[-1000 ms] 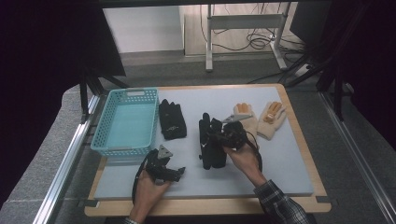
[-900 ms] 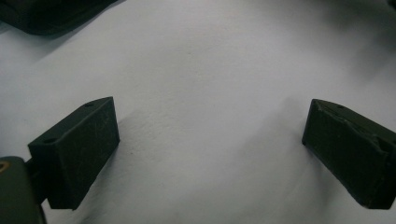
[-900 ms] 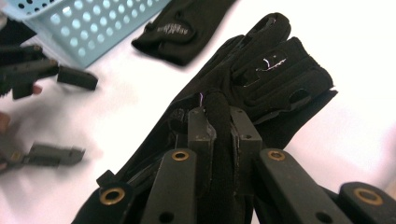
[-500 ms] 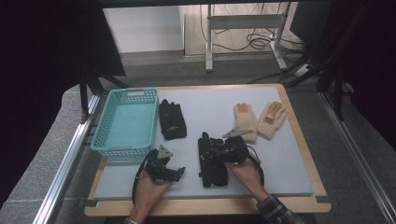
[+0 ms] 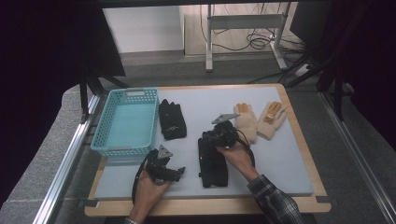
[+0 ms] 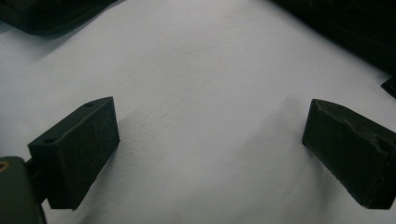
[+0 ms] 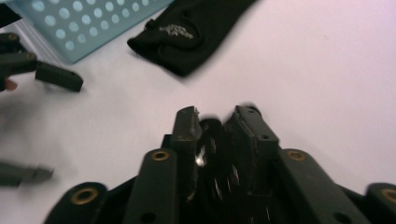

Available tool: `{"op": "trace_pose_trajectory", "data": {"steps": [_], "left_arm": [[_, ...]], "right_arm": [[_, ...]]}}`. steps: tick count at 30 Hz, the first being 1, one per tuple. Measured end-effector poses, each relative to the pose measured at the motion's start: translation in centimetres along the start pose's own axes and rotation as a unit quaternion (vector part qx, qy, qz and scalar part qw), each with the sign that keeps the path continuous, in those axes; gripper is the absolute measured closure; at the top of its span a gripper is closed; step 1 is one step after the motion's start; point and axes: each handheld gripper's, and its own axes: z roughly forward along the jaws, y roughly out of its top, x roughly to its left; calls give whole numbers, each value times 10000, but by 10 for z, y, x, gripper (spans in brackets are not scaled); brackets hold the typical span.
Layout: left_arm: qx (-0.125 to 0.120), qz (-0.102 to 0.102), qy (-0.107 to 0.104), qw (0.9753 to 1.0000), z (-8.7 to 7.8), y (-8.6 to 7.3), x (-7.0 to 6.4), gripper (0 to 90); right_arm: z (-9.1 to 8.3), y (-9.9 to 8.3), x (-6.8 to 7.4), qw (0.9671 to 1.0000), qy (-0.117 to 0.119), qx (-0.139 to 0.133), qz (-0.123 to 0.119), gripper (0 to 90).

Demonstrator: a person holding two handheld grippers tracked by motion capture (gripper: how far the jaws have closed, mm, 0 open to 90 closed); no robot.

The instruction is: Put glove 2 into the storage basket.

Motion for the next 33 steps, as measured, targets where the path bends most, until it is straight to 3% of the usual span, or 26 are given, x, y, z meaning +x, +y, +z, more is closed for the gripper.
{"op": "trace_pose_trajectory", "data": {"steps": [3,6,7,12,13,17,27,31,33], "left_arm": [[15,21,-5,10000,0,0,0,41],[12,19,-7,10000,0,0,0,41],[22,25,-3,10000,0,0,0,41],[11,8,-6,10000,0,0,0,41],[3,-3,-10,10000,0,0,0,41],[3,-4,-13,10000,0,0,0,41],[-8,-2,-12,10000,0,0,0,41],[-7,-2,-12,10000,0,0,0,40],[-7,-1,-12,10000,0,0,0,40]], "right_arm": [[25,19,0,9998,63,88,-151,737],[37,28,-1,9997,102,126,-175,736],[49,35,-3,9996,105,109,-237,732],[72,48,-8,9995,74,139,-282,695],[82,53,-10,9994,72,139,-322,667],[98,61,-12,9991,46,138,-402,615],[148,79,-11,9988,86,167,-448,344],[160,81,-11,9983,-15,378,-438,381],[161,82,-10,9987,-29,359,-367,484]]}}
